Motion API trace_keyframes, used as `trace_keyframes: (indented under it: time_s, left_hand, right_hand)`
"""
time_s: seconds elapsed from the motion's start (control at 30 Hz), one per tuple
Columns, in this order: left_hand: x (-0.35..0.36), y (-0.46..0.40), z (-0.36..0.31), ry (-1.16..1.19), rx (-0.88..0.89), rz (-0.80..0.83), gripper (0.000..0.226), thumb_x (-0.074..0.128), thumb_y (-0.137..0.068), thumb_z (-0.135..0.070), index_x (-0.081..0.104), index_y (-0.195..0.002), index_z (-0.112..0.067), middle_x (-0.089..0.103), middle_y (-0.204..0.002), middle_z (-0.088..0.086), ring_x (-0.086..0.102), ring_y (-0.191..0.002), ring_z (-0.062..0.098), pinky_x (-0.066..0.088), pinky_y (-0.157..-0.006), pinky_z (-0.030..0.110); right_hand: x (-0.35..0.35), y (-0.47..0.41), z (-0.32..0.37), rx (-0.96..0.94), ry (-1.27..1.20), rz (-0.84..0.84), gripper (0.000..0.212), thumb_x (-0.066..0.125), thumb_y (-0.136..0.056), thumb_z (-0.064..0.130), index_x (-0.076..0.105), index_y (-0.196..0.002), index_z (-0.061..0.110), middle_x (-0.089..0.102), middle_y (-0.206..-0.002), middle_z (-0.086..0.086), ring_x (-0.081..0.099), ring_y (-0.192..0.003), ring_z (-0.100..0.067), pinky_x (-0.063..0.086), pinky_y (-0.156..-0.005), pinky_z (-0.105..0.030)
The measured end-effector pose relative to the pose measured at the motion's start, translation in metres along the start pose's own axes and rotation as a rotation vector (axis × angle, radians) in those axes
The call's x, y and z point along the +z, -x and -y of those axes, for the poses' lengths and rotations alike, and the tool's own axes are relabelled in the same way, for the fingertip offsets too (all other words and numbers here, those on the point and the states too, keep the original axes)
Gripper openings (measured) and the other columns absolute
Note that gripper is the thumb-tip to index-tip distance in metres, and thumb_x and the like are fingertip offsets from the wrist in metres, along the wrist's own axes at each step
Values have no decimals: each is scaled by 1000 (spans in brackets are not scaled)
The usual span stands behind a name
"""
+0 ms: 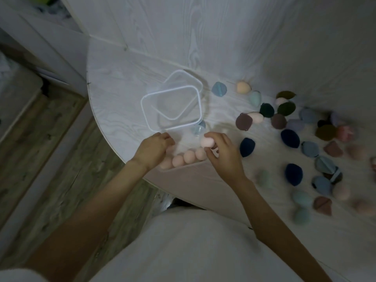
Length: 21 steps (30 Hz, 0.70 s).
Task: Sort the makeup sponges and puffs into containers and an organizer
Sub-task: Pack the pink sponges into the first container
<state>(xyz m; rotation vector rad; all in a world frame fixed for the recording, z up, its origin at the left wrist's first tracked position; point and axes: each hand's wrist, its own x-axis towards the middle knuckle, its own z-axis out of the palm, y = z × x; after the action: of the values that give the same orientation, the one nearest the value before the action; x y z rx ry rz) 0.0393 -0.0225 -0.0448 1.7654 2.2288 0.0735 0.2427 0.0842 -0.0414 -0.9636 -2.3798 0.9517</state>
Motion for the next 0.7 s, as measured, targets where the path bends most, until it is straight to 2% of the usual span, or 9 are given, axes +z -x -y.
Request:
trace_keyframes:
  time_s: [0.13, 0.3, 0.4, 0.47, 0.5, 0.6, 0.7]
  left_hand:
    - [0, 5, 6, -192, 47, -17, 30, 60, -69, -1, 69, -94, -15, 68, -93, 4, 60, -83, 28, 36, -75, 36]
    - [5, 10, 6, -158, 55, 21, 27, 60, -75, -13, 69, -101, -17, 66, -104, 1, 59, -92, 25, 32, -85, 38]
    - [9, 16, 7, -164, 94, -40, 23, 71, -68, -15, 73, -91, -15, 70, -97, 4, 63, -82, 26, 36, -82, 40]
    - [13, 20, 8, -170, 91, -88, 18, 69, -71, -23, 73, -87, -14, 70, -93, 4, 63, -79, 26, 31, -84, 41]
    - [15, 22, 7, -169, 75, -105, 21, 62, -76, -29, 72, -87, -14, 70, -94, 4, 63, -81, 26, 30, -88, 43]
    - [17, 31, 5, -130, 13, -101, 50, 35, -80, -47, 70, -93, -13, 70, -97, 3, 64, -90, 26, 30, -99, 58]
    - [15, 37, 0, -20, -31, -71, 75, 25, -75, -64, 63, -114, -12, 65, -116, 3, 58, -110, 22, 13, -106, 64]
  right_hand:
    - [5, 1, 6, 23, 1, 1, 31, 60, -86, 9, 57, -116, 15, 58, -113, -2, 48, -85, -1, 50, -72, -31]
    - [10, -3, 11, 26, 0, 14, 30, 56, -87, 7, 56, -116, 15, 56, -115, -2, 52, -88, -7, 51, -76, -27]
    - [17, -6, 16, 10, -7, 25, 28, 56, -88, 8, 56, -115, 14, 58, -113, -5, 58, -86, -13, 53, -74, -32]
    - [22, -10, 20, -6, 41, 56, 28, 59, -88, 12, 57, -116, 14, 61, -112, -6, 60, -85, -16, 53, -72, -33]
    - [25, -13, 23, -10, 81, 83, 29, 60, -87, 15, 56, -116, 14, 62, -111, -6, 61, -85, -17, 52, -71, -32]
    - [42, -24, 31, -21, 226, 167, 30, 62, -86, 23, 56, -114, 14, 64, -106, -5, 62, -86, -22, 50, -69, -33]
    - [61, -36, 36, -71, 393, 258, 27, 63, -84, 25, 57, -106, 12, 65, -101, -8, 60, -88, -25, 47, -77, -35]
